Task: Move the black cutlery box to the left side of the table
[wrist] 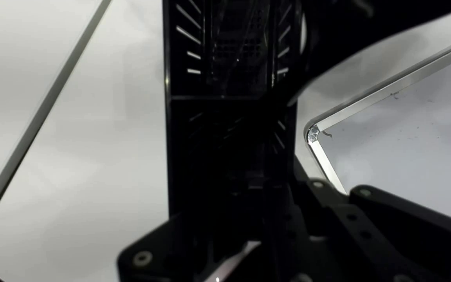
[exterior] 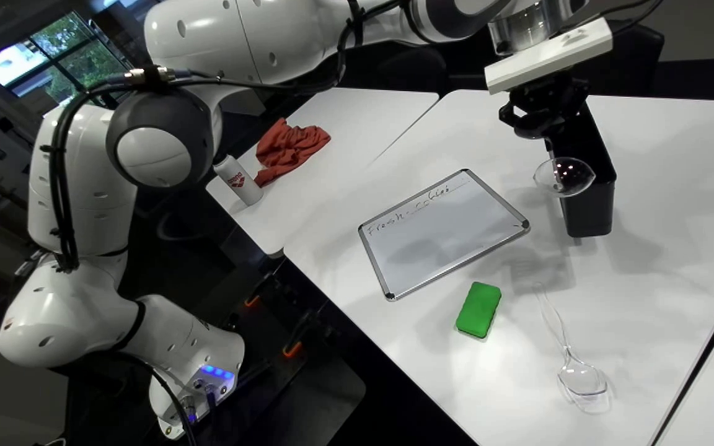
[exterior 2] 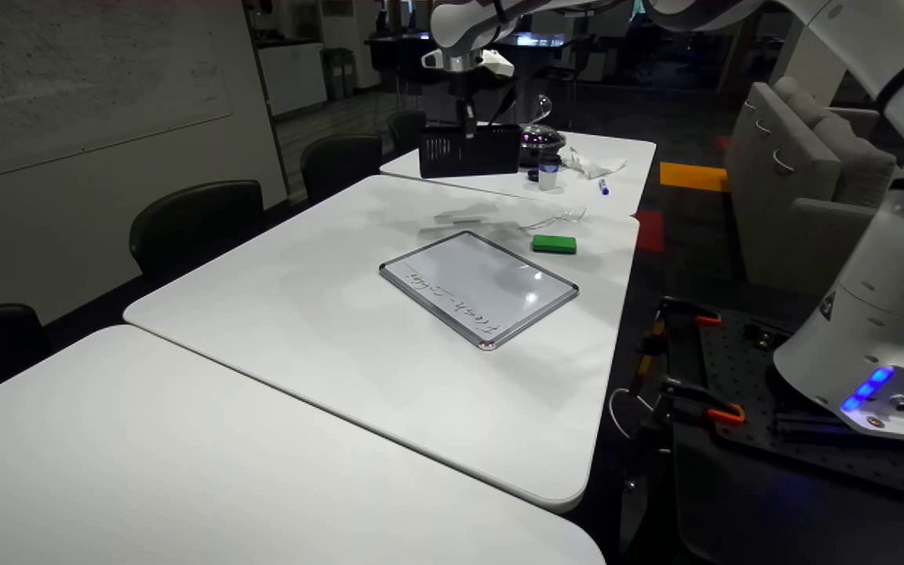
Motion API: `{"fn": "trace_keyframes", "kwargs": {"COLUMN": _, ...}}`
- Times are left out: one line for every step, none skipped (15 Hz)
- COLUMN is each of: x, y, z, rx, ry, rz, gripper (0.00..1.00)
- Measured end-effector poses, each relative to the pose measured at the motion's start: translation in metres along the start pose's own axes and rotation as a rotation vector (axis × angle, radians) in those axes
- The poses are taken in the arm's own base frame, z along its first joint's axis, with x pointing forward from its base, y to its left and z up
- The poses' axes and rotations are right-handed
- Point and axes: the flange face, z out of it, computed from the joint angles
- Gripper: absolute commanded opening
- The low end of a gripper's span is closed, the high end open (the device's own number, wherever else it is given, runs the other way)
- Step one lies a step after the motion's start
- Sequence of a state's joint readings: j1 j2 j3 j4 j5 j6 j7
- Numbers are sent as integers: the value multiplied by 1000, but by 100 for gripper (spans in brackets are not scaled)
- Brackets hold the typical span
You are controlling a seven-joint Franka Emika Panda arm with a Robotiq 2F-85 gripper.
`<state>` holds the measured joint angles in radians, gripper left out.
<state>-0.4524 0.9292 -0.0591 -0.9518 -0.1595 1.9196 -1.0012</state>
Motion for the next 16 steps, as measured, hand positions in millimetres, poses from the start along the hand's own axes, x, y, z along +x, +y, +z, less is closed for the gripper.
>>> {"fn": "trace_keyframes", "kwargs": {"x": 0, "y": -4, "z": -4, "rx": -1, "ry": 0, "rz": -8, "gripper": 1}}
{"fn": "trace_keyframes", "kwargs": {"x": 0, "y": -9, "z": -6, "rx": -4, "ry": -1, "rz": -15, "gripper": 1}}
{"fn": "trace_keyframes", "kwargs": {"x": 1, "y": -14, "z": -9, "rx": -9, "ry": 0, "rz": -23, "gripper": 1}}
{"fn": "trace_keyframes", "kwargs": {"x": 1, "y": -19, "z": -11, "rx": -13, "ry": 2, "rz": -30, "gripper": 1}}
{"fn": "trace_keyframes", "kwargs": {"x": 1, "y": -24, "z": -13, "rx": -18, "ry": 4, "rz": -39, "gripper": 1}}
{"fn": "trace_keyframes", "kwargs": {"x": 0, "y": -29, "z": -15, "rx": -24, "ry": 7, "rz": -53, "gripper": 1}}
{"fn": "trace_keyframes", "kwargs": {"x": 0, "y": -35, "z": -16, "rx": -30, "ry": 11, "rz": -68, "gripper": 1}}
{"fn": "trace_keyframes", "kwargs": {"x": -1, "y": -40, "z": -17, "rx": -37, "ry": 16, "rz": -84, "gripper": 1}}
{"fn": "trace_keyframes", "kwargs": {"x": -2, "y": -46, "z": -18, "rx": -44, "ry": 23, "rz": -103, "gripper": 1}}
{"fn": "trace_keyframes", "kwargs": {"x": -4, "y": -52, "z": -20, "rx": -50, "ry": 31, "rz": -123, "gripper": 1}}
{"fn": "trace_keyframes", "kwargs": {"x": -6, "y": -59, "z": -21, "rx": -54, "ry": 36, "rz": -147, "gripper": 1}}
{"fn": "trace_keyframes", "kwargs": {"x": -8, "y": -65, "z": -23, "rx": -57, "ry": 40, "rz": -171, "gripper": 1}}
{"fn": "trace_keyframes", "kwargs": {"x": -11, "y": -73, "z": -25, "rx": -61, "ry": 45, "rz": -196, "gripper": 1}}
{"fn": "trace_keyframes", "kwargs": {"x": -14, "y": -80, "z": -27, "rx": -65, "ry": 50, "rz": -222, "gripper": 1}}
{"fn": "trace_keyframes", "kwargs": {"x": -17, "y": -88, "z": -29, "rx": -69, "ry": 55, "rz": -248, "gripper": 1}}
{"fn": "trace_keyframes", "kwargs": {"x": -21, "y": -96, "z": -32, "rx": -74, "ry": 59, "rz": -274, "gripper": 1}}
